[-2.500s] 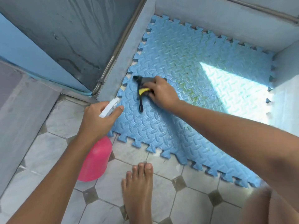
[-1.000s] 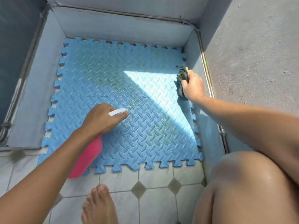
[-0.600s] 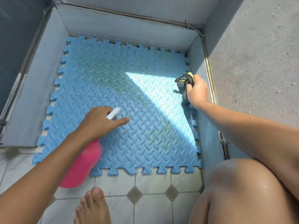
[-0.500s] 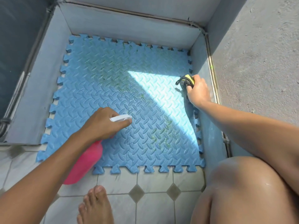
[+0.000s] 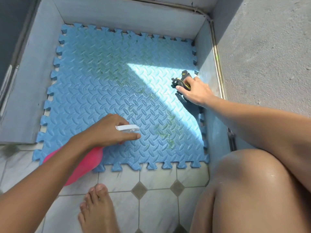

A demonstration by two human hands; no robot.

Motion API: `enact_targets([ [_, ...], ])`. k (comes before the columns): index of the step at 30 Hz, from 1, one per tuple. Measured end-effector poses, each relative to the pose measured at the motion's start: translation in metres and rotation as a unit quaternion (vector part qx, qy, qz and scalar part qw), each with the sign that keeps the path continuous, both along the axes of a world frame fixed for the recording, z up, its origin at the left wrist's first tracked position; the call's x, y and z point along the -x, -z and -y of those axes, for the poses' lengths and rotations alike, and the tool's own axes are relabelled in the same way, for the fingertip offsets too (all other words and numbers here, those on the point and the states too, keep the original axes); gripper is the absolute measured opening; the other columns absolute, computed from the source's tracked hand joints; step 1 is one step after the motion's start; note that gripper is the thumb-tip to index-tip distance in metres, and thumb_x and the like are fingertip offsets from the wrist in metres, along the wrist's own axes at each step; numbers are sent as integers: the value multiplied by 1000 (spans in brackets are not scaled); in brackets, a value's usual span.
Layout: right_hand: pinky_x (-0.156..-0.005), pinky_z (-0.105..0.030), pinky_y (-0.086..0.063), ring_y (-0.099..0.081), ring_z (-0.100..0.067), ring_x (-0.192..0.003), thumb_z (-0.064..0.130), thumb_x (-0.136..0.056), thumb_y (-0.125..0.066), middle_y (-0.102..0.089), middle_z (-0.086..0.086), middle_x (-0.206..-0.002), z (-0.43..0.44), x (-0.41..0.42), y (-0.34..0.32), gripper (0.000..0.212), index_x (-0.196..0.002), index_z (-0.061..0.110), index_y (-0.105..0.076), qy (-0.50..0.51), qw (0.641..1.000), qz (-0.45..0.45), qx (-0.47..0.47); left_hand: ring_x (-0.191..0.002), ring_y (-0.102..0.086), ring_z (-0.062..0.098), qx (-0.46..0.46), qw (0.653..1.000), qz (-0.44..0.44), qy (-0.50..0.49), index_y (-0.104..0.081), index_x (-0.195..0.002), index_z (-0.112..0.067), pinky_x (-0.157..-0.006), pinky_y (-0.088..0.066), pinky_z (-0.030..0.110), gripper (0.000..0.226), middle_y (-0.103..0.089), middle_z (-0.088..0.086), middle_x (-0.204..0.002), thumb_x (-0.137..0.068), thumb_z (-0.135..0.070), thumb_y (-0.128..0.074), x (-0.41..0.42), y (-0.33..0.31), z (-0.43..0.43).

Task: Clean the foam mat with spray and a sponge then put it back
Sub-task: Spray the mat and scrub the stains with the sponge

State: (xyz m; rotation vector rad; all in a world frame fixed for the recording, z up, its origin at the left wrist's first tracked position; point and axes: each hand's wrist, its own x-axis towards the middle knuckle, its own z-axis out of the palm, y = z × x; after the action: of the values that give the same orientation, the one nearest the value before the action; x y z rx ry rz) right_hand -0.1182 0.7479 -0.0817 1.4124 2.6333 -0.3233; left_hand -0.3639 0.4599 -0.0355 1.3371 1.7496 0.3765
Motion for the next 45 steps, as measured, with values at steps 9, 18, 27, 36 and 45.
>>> enact_targets([
  [9, -64, -36, -52, -61, -28, -80, 46, -96, -53, -53, -5, -102, 142, 4, 0, 31, -115, 20, -51, -428, 901, -1, 77, -61, -67, 18, -37, 993, -69, -91, -67, -62, -18, -68, -58, 41, 66, -68, -1, -55, -63, -84, -61, 9, -2, -4],
  [18, -70, -41, -53, -65, -37, -85, 47, -98, -45, -54, -11, -109, 83, -37, -7, 31, -119, 23, -46, -394, 913, 104, 30, -68, -72, 15, -39, 994, -22, -98, -72, -67, -17, -76, -59, 42, 70, -73, -7, -60, -61, -86, -65, 19, 11, -10],
  [27, -60, -39, -51, -61, -35, -71, 49, -95, -49, -51, -11, -104, 127, -44, -16, 31, -113, 24, -53, -573, 797, 115, 153, -62, -63, 21, -49, 989, -56, -130, -69, -67, -9, -65, -49, 35, 64, -68, -2, -56, -76, -72, -72, 21, 6, -17],
  [36, -82, -43, -55, -56, -31, -110, 59, -99, -40, -46, -9, -128, 60, -20, -3, 47, -135, 30, -46, -236, 970, 52, 28, -71, -64, 29, -77, 983, -60, -154, -66, -74, -3, -70, -52, 44, 79, -69, 15, -67, -70, -81, -64, 25, 2, -23],
  [45, -109, -54, -39, -38, -41, -134, 45, -102, -42, -33, -18, -146, 0, 16, 8, 51, -147, 22, -34, 130, 989, 39, 52, -69, -62, 32, -61, 970, -132, -194, -62, -57, -5, -62, -52, 38, 68, -62, 11, -55, -76, -71, -60, 18, -6, -35],
])
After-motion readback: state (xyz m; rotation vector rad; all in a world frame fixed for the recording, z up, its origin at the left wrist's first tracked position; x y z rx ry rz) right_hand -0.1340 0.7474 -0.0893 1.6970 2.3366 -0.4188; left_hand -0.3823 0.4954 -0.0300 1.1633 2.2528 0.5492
